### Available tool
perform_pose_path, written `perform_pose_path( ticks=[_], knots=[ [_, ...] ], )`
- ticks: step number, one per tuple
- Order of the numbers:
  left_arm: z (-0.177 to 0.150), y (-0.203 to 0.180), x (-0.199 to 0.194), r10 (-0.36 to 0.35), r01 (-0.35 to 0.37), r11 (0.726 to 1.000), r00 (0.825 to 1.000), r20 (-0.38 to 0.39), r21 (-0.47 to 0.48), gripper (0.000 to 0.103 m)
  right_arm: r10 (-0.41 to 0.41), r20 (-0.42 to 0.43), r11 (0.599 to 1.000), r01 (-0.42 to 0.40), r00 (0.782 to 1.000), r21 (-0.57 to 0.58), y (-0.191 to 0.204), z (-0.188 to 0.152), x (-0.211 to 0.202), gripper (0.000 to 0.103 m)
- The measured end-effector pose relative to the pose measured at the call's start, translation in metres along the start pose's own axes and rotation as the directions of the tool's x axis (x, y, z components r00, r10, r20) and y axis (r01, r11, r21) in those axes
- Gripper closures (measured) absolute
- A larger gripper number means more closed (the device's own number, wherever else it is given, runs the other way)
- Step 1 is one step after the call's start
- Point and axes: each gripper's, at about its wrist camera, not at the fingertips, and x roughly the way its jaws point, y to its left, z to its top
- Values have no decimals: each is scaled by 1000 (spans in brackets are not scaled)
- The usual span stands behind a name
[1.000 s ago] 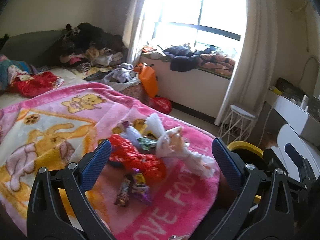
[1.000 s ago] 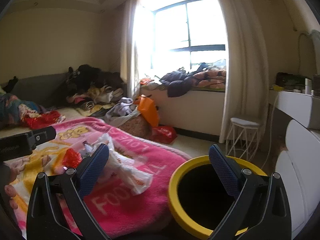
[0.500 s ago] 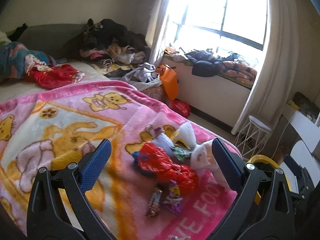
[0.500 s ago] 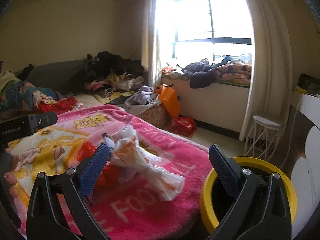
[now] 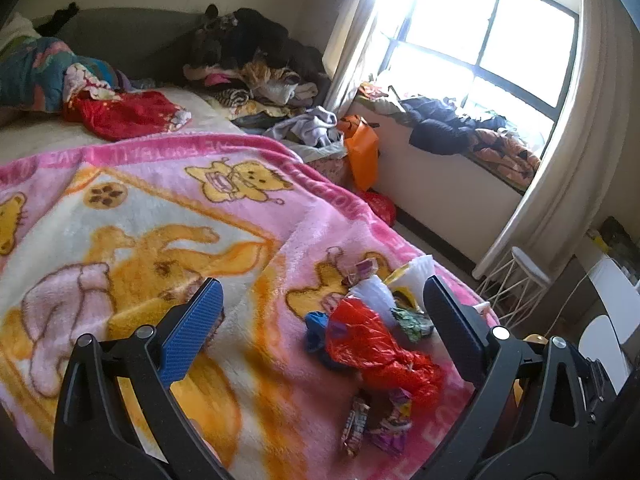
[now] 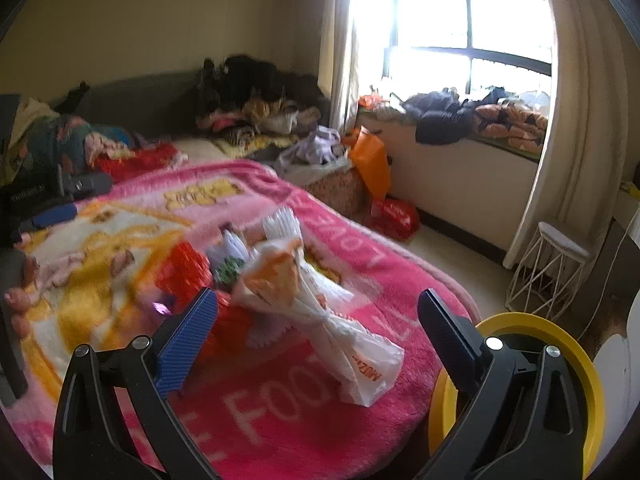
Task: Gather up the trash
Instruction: 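Grasp the white plastic bag with the right tool while the left tool grasps the red bag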
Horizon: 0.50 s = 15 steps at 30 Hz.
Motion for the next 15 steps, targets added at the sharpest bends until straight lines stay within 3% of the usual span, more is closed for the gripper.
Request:
perform_pose_path(
  ticks=[6,12,15],
  knots=[
    [-4,-1,32,-20,19,1000,996,-86,-6,11,-8,-97,997,1,995,-73,-5,-5,30,6],
    [-15,-4,71,-45,45,999,979,-199,-5,11,-16,-174,985,-14,985,-169,-2,-15,56,7],
    [-20,-4,85,-64,63,998,968,-243,-12,16,-35,-209,980,-7,977,-199,0,-19,68,7]
  ],
)
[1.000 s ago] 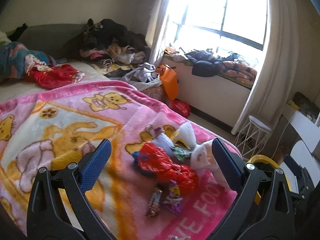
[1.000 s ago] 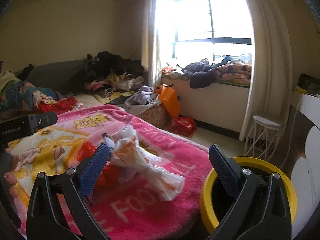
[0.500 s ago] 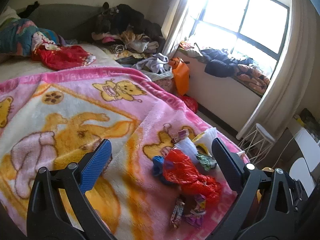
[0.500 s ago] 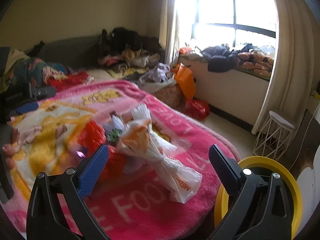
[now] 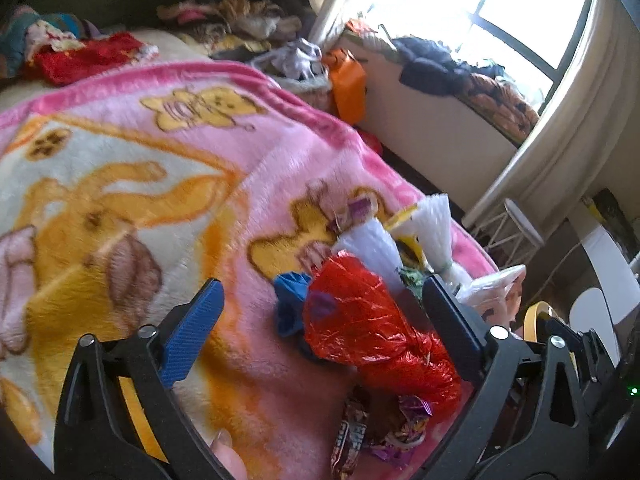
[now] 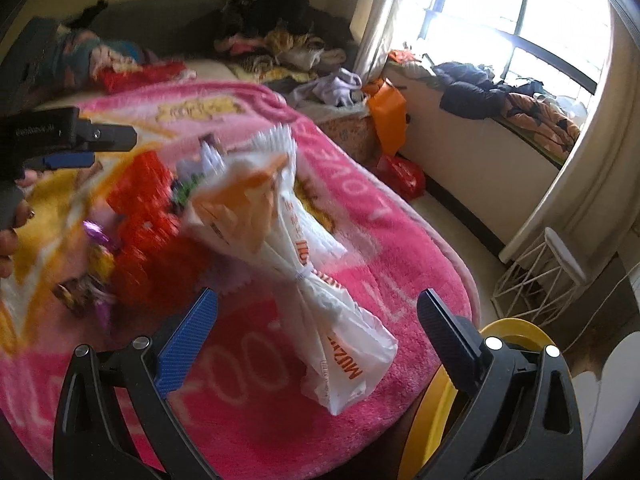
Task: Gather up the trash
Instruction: 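Grasp the white plastic bag with the right tool while the left tool grasps the red bag, then carry both bags over the bin and open both tools to drop them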
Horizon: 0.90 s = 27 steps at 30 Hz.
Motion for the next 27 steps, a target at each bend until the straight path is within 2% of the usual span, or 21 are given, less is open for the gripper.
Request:
perform_pose_path(
  ticks=[6,8,9,11,13,14,19,22,27],
  knots=[
    [-6,0,14,-32,31,999,998,-47,-19,35,-16,-75,999,12,997,-49,5,0,24,9],
    [-8,-2,19,-37,36,999,997,-65,-17,39,-8,-95,998,2,995,-59,7,-1,31,28],
    [-9,-3,22,-40,39,999,996,-84,-16,43,-1,-103,998,-5,995,-56,7,0,33,31],
    [-10,-4,25,-51,49,998,994,-99,-27,46,17,-115,999,-22,993,-42,6,-1,37,47],
    [-10,-5,27,-61,59,998,993,-105,-30,52,24,-114,999,-28,993,-30,4,-1,37,56],
    [-10,-6,27,-66,63,998,992,-105,-32,55,29,-111,999,-32,993,-20,3,-1,36,57],
    [-8,-11,28,-71,69,997,991,-115,-24,88,63,-92,998,-60,994,30,-1,-1,28,60],
    [-4,-19,17,-82,82,997,993,-80,-4,96,79,-81,995,-73,994,69,-2,2,21,60],
    [10,-33,-4,-110,110,994,994,-13,19,99,101,-48,987,-94,994,128,-9,4,3,60]
  ],
)
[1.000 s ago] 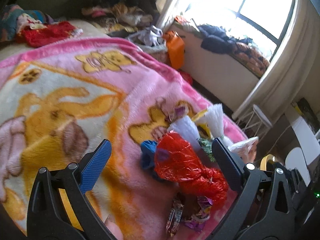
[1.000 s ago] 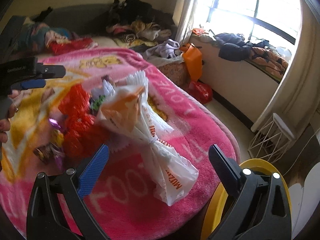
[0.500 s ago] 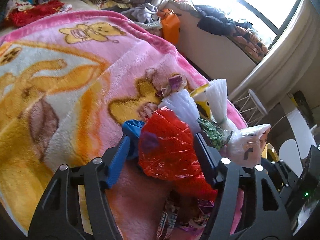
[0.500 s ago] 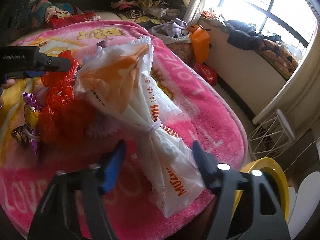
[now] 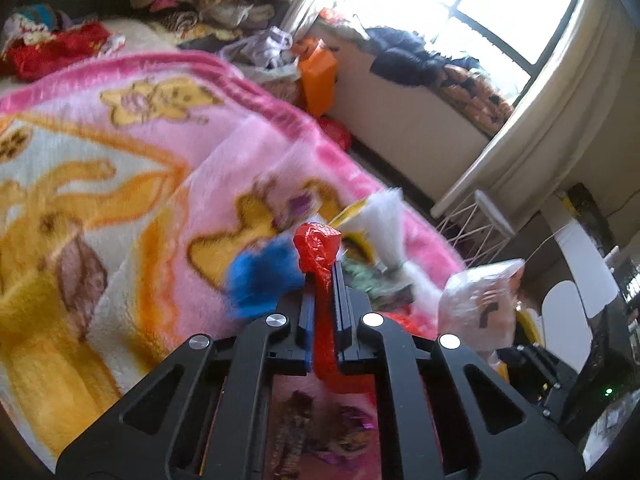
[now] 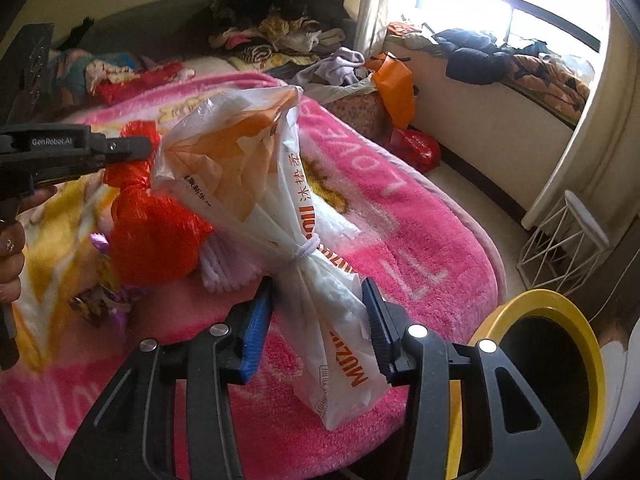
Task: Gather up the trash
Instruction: 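Carry both bags over the bin and open both tools to drop them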
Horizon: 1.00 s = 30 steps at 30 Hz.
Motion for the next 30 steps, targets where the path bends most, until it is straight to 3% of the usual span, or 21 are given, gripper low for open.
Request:
perform_pose_path(
  ticks=[8,16,30],
  knots=[
    [21,-17,-26,-29,29,1000,996,79,5,100,22,46,995,-26,999,94,-17,2,-26,61],
    [31,-47,-46,-63,56,997,989,135,60,100,-8,97,986,-9,995,167,-42,3,-54,61],
    [12,-117,-37,-138,118,977,985,106,178,100,-94,123,943,49,988,328,-94,-23,-90,61]
  ],
)
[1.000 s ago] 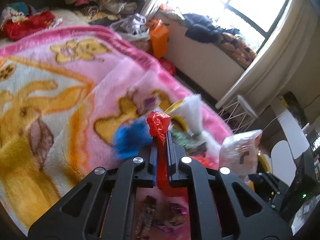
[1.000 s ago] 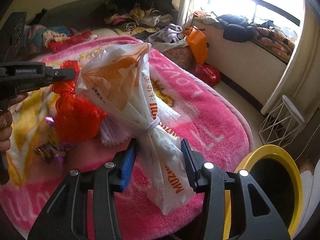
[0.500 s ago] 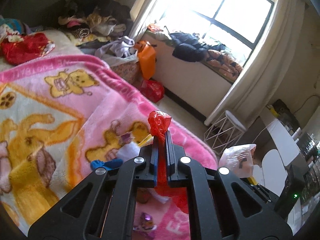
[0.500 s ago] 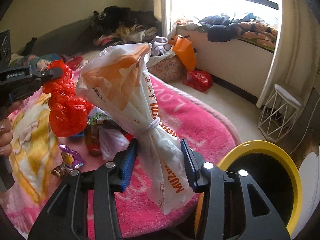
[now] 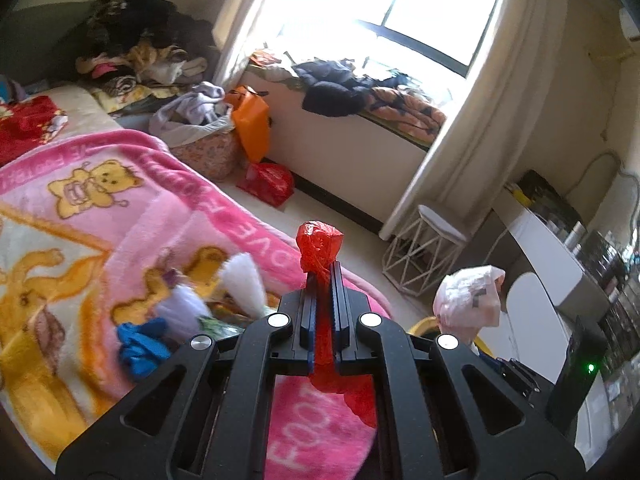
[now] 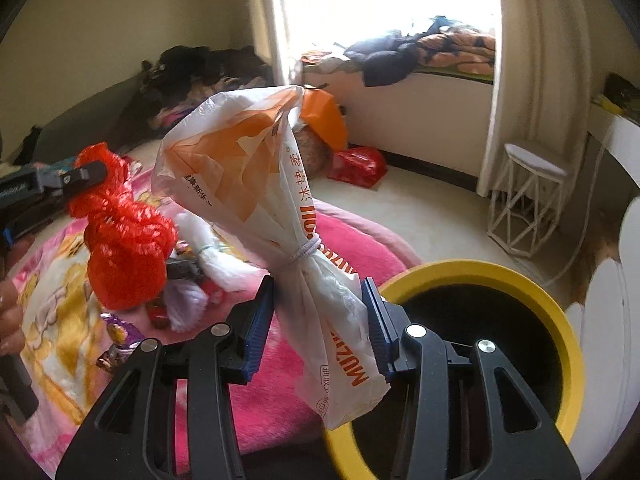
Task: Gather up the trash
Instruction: 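Carry both bags over the bin and open both tools to drop them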
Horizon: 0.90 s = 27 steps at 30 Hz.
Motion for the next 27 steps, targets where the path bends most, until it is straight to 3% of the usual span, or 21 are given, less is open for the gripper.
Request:
perform_pose_path(
  ticks=[9,27],
  knots=[
    [-18,-48,20,-51,54,996,998,-42,75,100,-75,4,990,73,997,118,-56,-13,-19,61],
    [-58,-126,71,-100,128,970,985,-144,206,100,-148,-59,943,159,987,292,-117,-47,-31,61]
  ],
)
